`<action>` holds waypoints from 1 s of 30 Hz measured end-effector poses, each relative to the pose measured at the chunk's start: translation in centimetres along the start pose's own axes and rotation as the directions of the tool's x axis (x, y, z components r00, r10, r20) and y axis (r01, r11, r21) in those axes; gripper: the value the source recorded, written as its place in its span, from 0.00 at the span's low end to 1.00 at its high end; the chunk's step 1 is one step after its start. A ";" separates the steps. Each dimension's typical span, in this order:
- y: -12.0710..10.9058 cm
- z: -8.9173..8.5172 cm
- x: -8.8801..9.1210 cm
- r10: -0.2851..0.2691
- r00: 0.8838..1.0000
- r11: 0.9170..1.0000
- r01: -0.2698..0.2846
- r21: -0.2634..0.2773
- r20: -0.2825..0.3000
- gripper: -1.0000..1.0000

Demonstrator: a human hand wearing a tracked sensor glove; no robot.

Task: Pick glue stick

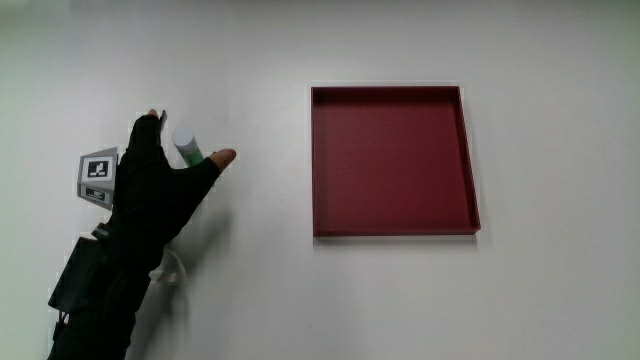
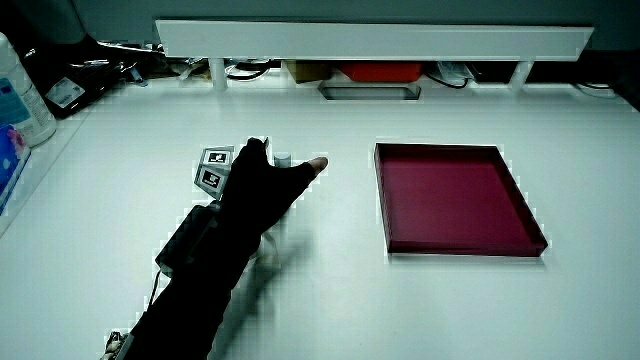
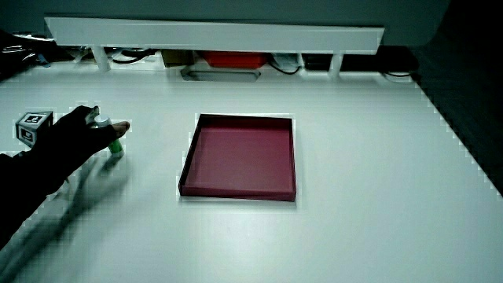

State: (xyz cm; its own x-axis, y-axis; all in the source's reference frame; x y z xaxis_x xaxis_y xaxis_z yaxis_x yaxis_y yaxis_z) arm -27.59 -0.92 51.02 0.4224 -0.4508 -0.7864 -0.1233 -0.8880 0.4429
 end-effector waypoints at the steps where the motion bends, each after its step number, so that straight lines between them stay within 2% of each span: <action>1: -0.1 0.0 0.1 -0.001 1.000 1.000 0.001 0.007 0.001 0.52; 3: -0.1 0.1 -0.1 0.001 1.000 1.000 -0.001 0.020 0.008 0.55; 4: -0.1 0.1 -0.2 0.017 0.999 0.999 -0.018 0.035 0.041 0.56; 5: 0.1 0.2 -1.0 0.022 1.000 0.999 -0.022 0.039 0.009 0.58; 6: -0.2 0.2 -0.4 0.021 0.999 0.998 -0.024 0.065 0.046 0.59; 7: -0.2 0.4 -0.8 0.002 1.000 0.997 -0.004 0.073 0.029 0.61; 8: -0.2 0.4 -0.8 0.006 0.998 0.996 -0.011 0.094 0.058 0.62; 9: -0.6 0.5 0.0 -0.024 0.999 0.995 0.022 0.102 0.023 0.64; 10: -0.3 0.6 -0.8 -0.002 0.999 0.994 -0.003 0.110 0.039 0.66; 11: -0.3 0.6 -0.8 0.019 0.998 0.992 -0.027 0.122 0.065 0.67; 12: -0.3 0.7 -0.8 0.015 0.998 0.991 -0.024 0.131 0.064 0.69; 13: -0.4 0.8 -0.7 -0.008 0.999 0.990 0.002 0.138 0.043 0.70; 14: -0.2 0.8 -1.1 0.009 0.999 0.990 -0.015 0.137 0.041 0.72; 15: 0.0 0.8 -1.4 0.010 0.999 0.992 -0.016 0.124 0.045 0.73; 17: -0.1 0.8 -1.2 0.002 0.999 0.991 -0.007 0.136 0.038 0.77; 18: -0.2 0.7 -1.1 0.010 0.997 0.988 -0.022 0.152 0.077 0.78; 19: -0.2 0.9 -1.0 -0.019 0.999 0.988 0.012 0.154 0.044 0.80; 21: -0.1 0.9 -1.6 -0.019 0.998 0.986 0.010 0.169 0.057 0.83; 22: -0.1 0.9 -1.5 -0.011 0.999 0.988 0.004 0.157 0.045 0.84; 23: -0.3 0.9 -1.0 -0.033 0.999 0.986 0.026 0.162 0.041 0.86; 24: -0.1 0.8 -1.3 -0.017 0.997 0.985 0.003 0.170 0.079 0.88; 25: -0.2 0.9 -1.3 -0.030 0.998 0.986 0.021 0.164 0.051 0.89; 27: -0.2 0.9 -1.4 -0.008 0.998 0.986 -0.003 0.167 0.070 0.92; 28: -0.2 0.9 -1.6 -0.017 0.999 0.988 0.010 0.154 0.045 0.94; 29: -0.2 0.9 -1.4 -0.020 0.997 0.985 0.005 0.171 0.081 0.95; 30: -0.1 1.0 -1.7 -0.026 0.999 0.985 0.019 0.169 0.043 0.97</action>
State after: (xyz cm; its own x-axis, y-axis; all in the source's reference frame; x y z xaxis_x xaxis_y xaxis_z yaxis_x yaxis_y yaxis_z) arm -29.16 -0.11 51.91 0.3861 -0.4308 -0.8157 -0.2657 -0.8987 0.3489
